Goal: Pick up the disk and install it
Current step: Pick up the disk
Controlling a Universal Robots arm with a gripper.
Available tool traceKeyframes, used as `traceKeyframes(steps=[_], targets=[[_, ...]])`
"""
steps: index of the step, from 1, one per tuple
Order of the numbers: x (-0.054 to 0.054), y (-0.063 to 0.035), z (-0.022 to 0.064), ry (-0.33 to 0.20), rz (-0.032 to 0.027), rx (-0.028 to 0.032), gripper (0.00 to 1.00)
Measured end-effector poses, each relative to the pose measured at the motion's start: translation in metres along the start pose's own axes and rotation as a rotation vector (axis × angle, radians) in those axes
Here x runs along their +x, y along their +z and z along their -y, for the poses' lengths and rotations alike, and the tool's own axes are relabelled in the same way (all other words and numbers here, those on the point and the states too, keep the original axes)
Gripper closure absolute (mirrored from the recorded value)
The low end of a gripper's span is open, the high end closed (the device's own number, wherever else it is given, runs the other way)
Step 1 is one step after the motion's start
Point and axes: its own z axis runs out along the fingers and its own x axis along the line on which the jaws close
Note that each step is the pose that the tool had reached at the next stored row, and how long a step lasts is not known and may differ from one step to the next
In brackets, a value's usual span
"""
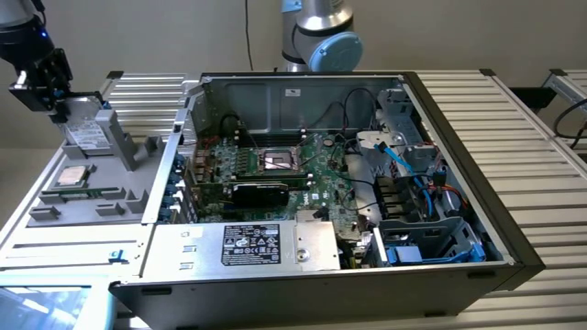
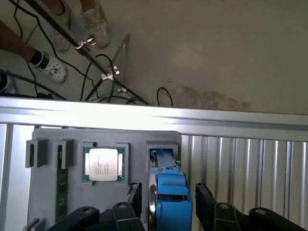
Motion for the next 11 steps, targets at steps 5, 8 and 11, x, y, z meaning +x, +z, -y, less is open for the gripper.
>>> traceKeyframes(steps=[5,8,11], targets=[[0.0,0.0007,0.0001,0.0,0.0,-0.0003,0.45],[0.0,0.0009,0.0001,0.0,0.0,-0.0006,0.61],[0.0,0.0009,0.0001,0.0,0.0,-0.0006,0.61]])
